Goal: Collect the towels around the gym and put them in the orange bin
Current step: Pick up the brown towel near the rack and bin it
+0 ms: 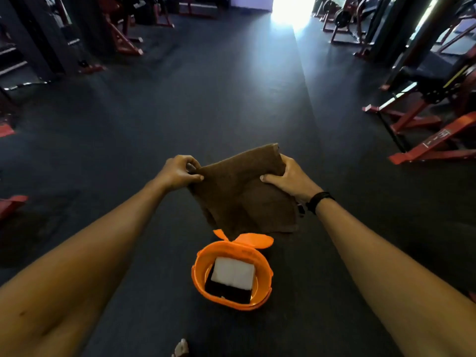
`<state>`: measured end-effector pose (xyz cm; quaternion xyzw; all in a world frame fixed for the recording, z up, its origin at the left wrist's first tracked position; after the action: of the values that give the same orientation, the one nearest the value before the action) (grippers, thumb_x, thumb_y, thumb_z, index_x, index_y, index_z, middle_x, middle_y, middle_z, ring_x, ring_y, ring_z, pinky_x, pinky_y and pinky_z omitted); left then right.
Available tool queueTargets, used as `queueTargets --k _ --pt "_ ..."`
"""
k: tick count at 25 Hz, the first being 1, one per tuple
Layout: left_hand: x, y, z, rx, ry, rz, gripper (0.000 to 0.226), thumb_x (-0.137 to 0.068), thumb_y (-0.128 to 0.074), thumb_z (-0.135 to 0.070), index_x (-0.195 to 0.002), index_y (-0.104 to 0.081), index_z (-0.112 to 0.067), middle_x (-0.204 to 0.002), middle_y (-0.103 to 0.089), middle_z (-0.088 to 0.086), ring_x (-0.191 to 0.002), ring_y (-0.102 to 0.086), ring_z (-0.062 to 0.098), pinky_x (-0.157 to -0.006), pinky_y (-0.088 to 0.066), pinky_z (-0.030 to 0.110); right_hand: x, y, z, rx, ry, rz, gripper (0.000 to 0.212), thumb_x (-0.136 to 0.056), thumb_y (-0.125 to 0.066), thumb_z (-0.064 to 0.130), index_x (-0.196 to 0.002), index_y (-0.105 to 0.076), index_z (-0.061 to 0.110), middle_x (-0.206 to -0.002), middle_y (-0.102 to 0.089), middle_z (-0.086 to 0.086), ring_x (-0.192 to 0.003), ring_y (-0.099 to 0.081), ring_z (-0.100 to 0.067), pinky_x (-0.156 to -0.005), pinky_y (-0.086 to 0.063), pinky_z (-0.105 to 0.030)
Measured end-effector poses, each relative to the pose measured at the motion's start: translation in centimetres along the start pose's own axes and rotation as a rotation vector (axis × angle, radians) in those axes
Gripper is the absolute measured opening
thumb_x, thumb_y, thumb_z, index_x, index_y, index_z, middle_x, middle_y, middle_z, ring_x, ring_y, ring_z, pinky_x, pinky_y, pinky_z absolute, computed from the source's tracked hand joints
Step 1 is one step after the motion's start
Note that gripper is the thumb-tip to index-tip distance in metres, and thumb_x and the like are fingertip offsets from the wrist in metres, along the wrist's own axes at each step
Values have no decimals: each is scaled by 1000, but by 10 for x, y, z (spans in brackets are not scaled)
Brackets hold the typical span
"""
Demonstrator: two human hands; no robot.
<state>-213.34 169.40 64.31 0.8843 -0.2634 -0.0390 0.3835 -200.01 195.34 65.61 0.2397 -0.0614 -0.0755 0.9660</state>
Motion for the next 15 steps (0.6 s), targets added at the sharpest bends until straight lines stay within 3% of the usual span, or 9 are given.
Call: queueTargets --k 6,12,15 --pt "-17 -52 62 -34 81 96 27 -86 -69 -29 -108 -66 -13 -105 -67 4 -96 -62 15 -81 -50 29 -6 -52 -68 142 -176 84 54 -82 -72 20 -132 -49 18 -122 -61 0 -107 -57 -13 -94 -49 -33" --pt "-71 -141 154 -110 132 369 26 -89 -65 -29 -111 -63 -15 -116 -65 5 -105 -61 19 -90 -52 38 -19 -106 -196 224 -468 0 55 -78 -71 21 -129 -52 21 -123 -63 -2 -114 -58 -21 -97 -49 -42" --pt "-97 -192 209 -163 146 446 24 -88 -65 -30 -107 -64 -16 -114 -66 7 -103 -62 21 -89 -52 42 -22 -141 -264 255 -579 -85 51 -77 -70 18 -125 -53 22 -122 -63 -2 -116 -56 -24 -94 -47 -35"
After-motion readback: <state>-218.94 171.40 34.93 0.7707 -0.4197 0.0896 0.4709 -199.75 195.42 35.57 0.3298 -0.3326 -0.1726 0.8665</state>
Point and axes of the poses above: each hand's wrist, its own x-axis away from the middle knuckle, its own y-axis out of the back of the hand, z = x × y, the point moved 2 cm from there along -x, towards the middle knuckle
